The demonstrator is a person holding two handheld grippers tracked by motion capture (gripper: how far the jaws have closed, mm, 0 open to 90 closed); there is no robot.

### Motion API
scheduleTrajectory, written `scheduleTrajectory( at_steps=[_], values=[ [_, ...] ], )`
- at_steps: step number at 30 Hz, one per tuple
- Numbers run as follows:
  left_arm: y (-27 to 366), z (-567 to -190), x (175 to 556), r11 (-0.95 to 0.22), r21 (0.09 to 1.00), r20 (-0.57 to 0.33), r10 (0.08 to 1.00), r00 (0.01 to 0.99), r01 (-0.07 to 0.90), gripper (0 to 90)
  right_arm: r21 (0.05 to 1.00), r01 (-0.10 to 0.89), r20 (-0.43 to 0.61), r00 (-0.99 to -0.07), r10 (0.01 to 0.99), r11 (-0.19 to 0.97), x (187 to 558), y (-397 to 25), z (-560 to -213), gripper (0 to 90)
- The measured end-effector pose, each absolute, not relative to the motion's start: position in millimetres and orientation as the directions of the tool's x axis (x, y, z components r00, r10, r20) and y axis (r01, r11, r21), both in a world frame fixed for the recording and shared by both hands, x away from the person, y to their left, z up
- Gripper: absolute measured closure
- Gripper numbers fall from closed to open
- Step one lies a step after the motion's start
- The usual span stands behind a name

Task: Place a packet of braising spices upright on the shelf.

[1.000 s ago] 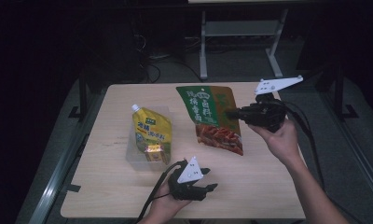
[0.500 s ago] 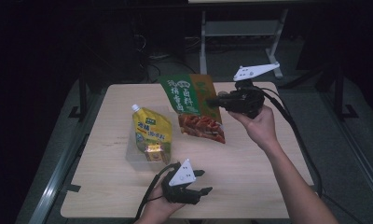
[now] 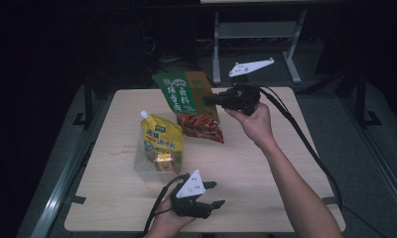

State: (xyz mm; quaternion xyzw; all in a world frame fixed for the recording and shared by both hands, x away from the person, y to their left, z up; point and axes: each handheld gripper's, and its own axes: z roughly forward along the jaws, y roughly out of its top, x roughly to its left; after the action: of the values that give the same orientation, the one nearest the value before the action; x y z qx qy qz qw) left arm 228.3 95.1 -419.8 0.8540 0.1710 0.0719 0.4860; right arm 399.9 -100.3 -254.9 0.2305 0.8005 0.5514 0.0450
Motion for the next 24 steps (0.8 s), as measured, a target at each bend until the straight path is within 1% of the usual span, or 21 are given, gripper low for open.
scheduleTrajectory(
  at_steps=[8,12,15,21,24],
  values=[
    [97.5,-419.5,228.7,-0.472,0.857,-0.030,0.359,0.933,0.209,40.7,0.904,0.311,0.182,-0.900,0.395,0.292,418.3,-72.7,-257.0,90.0],
    [99.7,-419.0,229.1,-0.475,0.857,-0.017,0.358,0.934,0.197,40.6,0.903,0.325,0.203,-0.899,0.388,0.280,429.2,-60.3,-262.6,90.0],
    [99.4,-419.8,228.2,-0.468,0.860,-0.026,0.360,0.933,0.205,40.5,0.899,0.342,0.220,-0.893,0.392,0.275,436.5,-49.6,-270.6,90.0],
    [95.8,-420.8,224.0,-0.479,0.858,-0.010,0.344,0.939,0.185,39.6,0.882,0.372,0.238,-0.882,0.407,0.289,451.2,-29.1,-290.0,90.0],
    [95.0,-421.1,223.7,-0.478,0.859,-0.011,0.339,0.941,0.183,39.6,0.880,0.385,0.254,-0.876,0.409,0.278,455.8,-21.0,-298.4,90.0]
  ],
)
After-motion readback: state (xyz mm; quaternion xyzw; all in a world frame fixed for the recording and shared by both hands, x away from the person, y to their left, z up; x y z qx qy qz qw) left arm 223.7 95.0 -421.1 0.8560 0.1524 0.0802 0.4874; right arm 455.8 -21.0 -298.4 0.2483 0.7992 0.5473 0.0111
